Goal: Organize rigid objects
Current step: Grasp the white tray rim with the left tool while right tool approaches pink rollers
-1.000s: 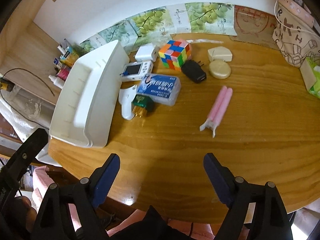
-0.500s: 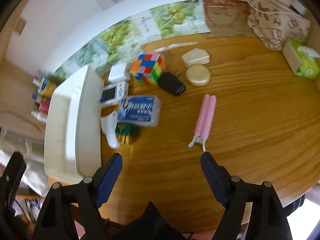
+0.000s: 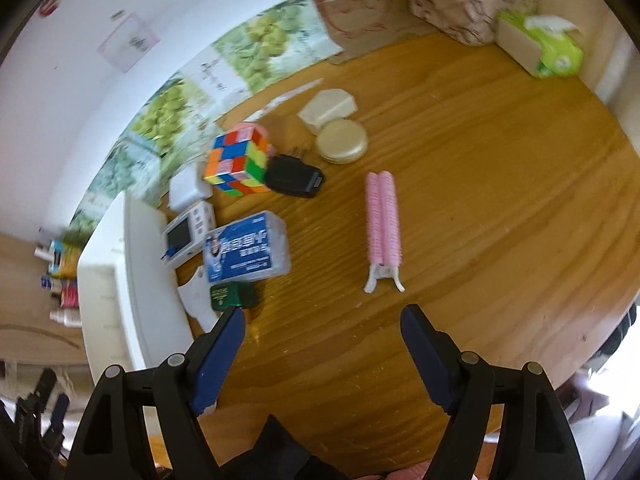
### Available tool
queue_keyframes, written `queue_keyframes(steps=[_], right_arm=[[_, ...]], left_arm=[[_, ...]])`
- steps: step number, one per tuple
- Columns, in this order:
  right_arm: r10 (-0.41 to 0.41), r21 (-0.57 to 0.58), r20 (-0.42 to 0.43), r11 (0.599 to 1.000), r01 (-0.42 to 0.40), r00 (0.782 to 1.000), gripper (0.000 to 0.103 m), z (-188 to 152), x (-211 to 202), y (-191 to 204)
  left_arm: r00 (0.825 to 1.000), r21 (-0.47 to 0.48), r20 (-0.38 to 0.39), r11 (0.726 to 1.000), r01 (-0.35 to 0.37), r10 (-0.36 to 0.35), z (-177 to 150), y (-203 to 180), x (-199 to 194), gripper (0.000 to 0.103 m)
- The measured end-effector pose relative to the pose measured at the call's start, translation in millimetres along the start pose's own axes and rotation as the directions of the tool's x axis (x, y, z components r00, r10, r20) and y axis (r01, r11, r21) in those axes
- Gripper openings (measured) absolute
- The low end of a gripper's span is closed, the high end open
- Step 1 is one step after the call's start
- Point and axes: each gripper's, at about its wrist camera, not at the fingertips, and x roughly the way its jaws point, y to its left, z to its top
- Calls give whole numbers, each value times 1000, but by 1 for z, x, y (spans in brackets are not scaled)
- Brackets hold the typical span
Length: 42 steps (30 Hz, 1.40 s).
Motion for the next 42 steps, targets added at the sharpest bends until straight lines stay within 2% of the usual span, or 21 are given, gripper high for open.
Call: queue_keyframes(steps=[5, 9, 15, 20, 24, 29, 31, 36, 42], right_arm=[[-36, 91, 12, 995, 35, 999, 78, -4, 9, -10], [-80, 162, 36, 984, 73, 996, 78, -6, 15, -20], [-122, 234, 40, 966, 109, 992, 78, -12, 27, -32], [-119, 274, 35, 956, 105, 992, 78, -19, 41, -32], [-115, 297, 37, 950, 99, 993, 78, -23, 48, -30], [-120, 320, 36, 942, 102, 992, 77, -26, 53, -28], [-122, 321, 38, 941, 104, 992, 77, -25, 53, -28], [-140, 311, 46, 943, 119, 989, 77, -18, 56, -27], [-166, 311, 25, 938, 150, 986, 75, -7, 66, -32]], left_arm=[[994, -18, -104, 999, -47, 45, 12, 32, 24, 80], [977, -53, -203, 995, -85, 73, 19, 60, 49, 73], [955, -70, -283, 991, -117, 92, 27, 92, 75, 65], [933, -37, -348, 993, -115, 95, 29, 104, 96, 58], [917, -20, -388, 993, -113, 96, 29, 108, 112, 48], [897, -10, -431, 994, -113, 98, 29, 110, 129, 42], [894, -7, -436, 993, -119, 104, 30, 110, 134, 40], [885, -26, -458, 994, -106, 83, 33, 111, 144, 22], [880, -8, -468, 995, -98, 83, 32, 113, 150, 18]])
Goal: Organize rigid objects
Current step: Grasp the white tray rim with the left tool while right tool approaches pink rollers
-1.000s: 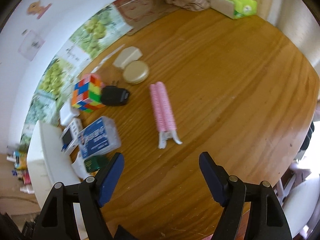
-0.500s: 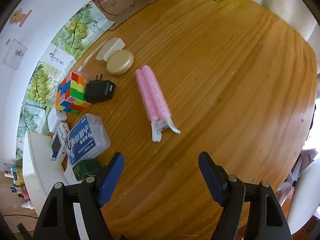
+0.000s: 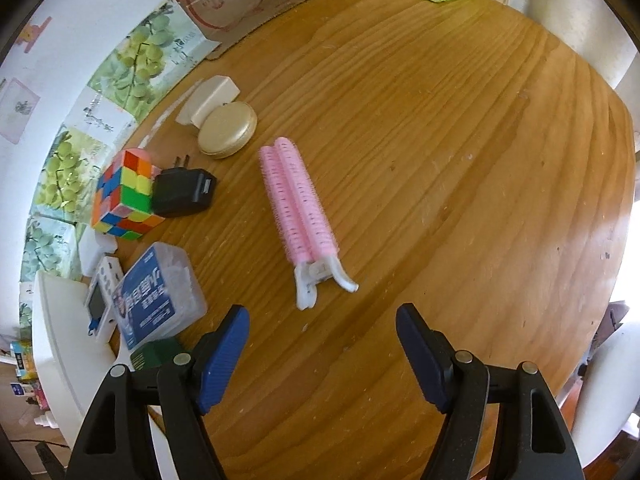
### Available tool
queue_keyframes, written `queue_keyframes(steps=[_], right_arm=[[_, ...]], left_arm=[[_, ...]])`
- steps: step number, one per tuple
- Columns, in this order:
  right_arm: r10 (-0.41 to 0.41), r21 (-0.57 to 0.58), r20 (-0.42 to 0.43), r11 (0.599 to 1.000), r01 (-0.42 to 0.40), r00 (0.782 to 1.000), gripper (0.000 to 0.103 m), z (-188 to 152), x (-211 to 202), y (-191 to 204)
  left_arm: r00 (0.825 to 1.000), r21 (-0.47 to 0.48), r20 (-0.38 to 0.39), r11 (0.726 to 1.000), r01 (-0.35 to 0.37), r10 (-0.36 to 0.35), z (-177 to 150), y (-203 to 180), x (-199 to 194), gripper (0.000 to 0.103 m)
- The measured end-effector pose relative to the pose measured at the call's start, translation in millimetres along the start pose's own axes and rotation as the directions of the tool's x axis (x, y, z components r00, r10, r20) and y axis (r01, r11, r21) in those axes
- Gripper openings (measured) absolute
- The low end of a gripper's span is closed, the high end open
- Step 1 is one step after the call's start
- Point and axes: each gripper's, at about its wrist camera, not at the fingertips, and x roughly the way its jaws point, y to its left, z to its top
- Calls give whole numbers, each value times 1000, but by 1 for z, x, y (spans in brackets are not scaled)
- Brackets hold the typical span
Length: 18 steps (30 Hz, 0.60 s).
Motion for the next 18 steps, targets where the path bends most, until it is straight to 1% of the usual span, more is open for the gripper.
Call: queue_keyframes(steps=[2, 6, 9, 12, 15, 16, 18], right_arm=[[-5, 2, -4, 1000, 5, 1000, 74, 2, 3, 0], [-18, -2, -8, 1000, 18, 1000, 74, 6, 9, 1], [-31, -9, -13, 999, 31, 999, 74, 10, 13, 2], [-45, -23, -12, 999, 44, 999, 74, 13, 16, 6], [-57, -32, -11, 998, 56, 998, 73, 16, 20, 10], [-62, -38, -7, 997, 61, 998, 73, 18, 20, 12], [-71, -50, -3, 996, 70, 998, 72, 21, 23, 16]], left_arm=[[1000, 1, -4, 1000, -3, 3, 5, -1, 4, 15], [1000, 38, 24, 999, -18, 17, 11, -8, -1, 7], [997, 93, 56, 994, -54, 49, 11, -18, -6, 6], [992, 161, 94, 982, -99, 84, 8, -31, -7, 6], [991, 201, 108, 975, -97, 76, 5, -38, -9, 3], [991, 210, 113, 973, -96, 73, 3, -43, -5, 3], [988, 242, 132, 964, -108, 78, 2, -47, -4, 2]])
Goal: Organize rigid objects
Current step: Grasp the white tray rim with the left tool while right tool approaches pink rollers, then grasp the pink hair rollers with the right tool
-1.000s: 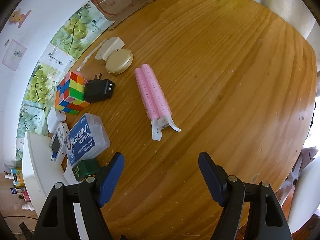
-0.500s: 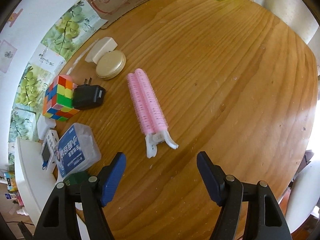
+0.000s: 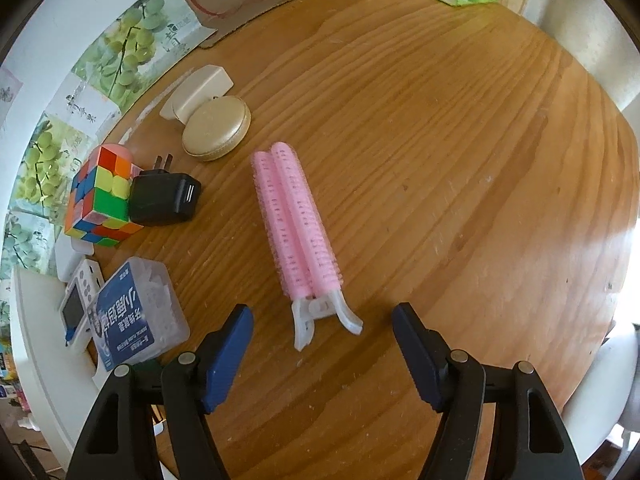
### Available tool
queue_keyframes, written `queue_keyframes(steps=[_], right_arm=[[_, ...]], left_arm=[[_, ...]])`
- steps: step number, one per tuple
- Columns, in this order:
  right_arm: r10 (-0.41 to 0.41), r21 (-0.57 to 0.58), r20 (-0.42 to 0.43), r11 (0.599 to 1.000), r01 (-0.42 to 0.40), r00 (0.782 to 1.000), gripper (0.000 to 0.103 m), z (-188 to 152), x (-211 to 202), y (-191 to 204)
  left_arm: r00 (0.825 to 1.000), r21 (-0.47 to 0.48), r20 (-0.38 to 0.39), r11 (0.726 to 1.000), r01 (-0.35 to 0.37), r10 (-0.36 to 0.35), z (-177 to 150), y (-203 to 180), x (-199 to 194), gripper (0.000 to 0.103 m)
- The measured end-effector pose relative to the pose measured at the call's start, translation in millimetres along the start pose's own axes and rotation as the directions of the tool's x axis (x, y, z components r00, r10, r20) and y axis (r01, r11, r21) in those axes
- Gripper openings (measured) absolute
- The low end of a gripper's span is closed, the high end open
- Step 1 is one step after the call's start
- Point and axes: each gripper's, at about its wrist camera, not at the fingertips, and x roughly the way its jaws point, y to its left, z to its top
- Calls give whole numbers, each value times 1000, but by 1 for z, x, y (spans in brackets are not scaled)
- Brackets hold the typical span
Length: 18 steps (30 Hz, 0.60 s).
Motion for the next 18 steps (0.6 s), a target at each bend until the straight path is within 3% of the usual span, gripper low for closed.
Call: queue_keyframes(steps=[6, 14, 18], right_arm=[[-39, -38, 17, 999, 40, 999, 65, 6, 3, 7], [-78, -64, 40, 995, 81, 996, 37, 10, 4, 11], [-72, -83, 45, 994, 76, 996, 32, 10, 4, 10]], left_arm=[[1000, 45, 5, 999, -9, 9, -2, -20, -2, 2], [1000, 13, 0, 1000, 18, -18, -23, -26, 2, 1], [999, -10, -27, 1000, 19, -19, -36, -24, -5, 1]])
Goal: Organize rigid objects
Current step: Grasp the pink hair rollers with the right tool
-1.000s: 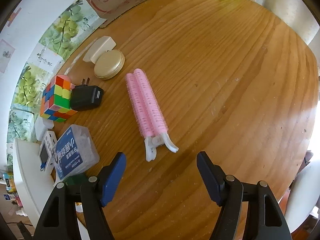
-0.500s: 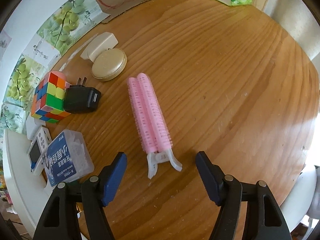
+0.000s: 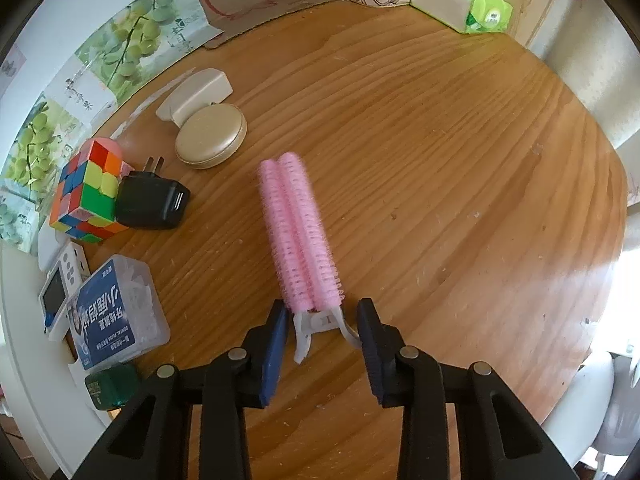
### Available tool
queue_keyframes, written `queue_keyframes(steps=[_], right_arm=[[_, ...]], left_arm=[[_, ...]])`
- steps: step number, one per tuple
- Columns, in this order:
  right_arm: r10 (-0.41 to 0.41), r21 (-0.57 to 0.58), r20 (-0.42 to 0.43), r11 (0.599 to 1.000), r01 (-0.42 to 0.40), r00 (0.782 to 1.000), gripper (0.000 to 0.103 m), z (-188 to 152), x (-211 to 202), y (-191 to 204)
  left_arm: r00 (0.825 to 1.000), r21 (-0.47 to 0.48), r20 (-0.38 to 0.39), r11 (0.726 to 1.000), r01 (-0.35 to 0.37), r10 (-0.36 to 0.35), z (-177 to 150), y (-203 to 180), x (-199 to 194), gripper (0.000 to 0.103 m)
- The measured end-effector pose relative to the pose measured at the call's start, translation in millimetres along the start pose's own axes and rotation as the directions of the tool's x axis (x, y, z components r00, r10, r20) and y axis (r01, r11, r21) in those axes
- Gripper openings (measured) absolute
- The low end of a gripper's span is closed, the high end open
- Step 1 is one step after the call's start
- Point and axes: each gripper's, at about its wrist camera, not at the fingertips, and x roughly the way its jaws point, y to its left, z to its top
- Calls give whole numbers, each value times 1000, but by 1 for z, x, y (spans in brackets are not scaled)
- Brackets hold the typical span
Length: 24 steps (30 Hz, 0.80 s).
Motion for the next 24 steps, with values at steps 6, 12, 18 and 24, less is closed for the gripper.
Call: queue_keyframes(steps=[6, 12, 18, 24], right_arm=[[48, 3, 1, 999, -48, 999, 31, -8, -3, -4], [112, 13, -21, 994, -112, 993, 31, -33, -15, -20], [185, 9, -53, 983, -185, 981, 31, -52, -20, -25], [223, 4, -34, 975, -223, 974, 31, -64, -36, -33]], left_arm=[[999, -41, -35, 998, 37, -38, -22, 20, -9, 2], [997, -44, -46, 997, 58, -60, -50, 19, -17, 4], [997, -51, -42, 996, 67, -69, -76, 22, -22, 4], [998, -66, -14, 996, 67, -68, -99, 21, -27, 4]])
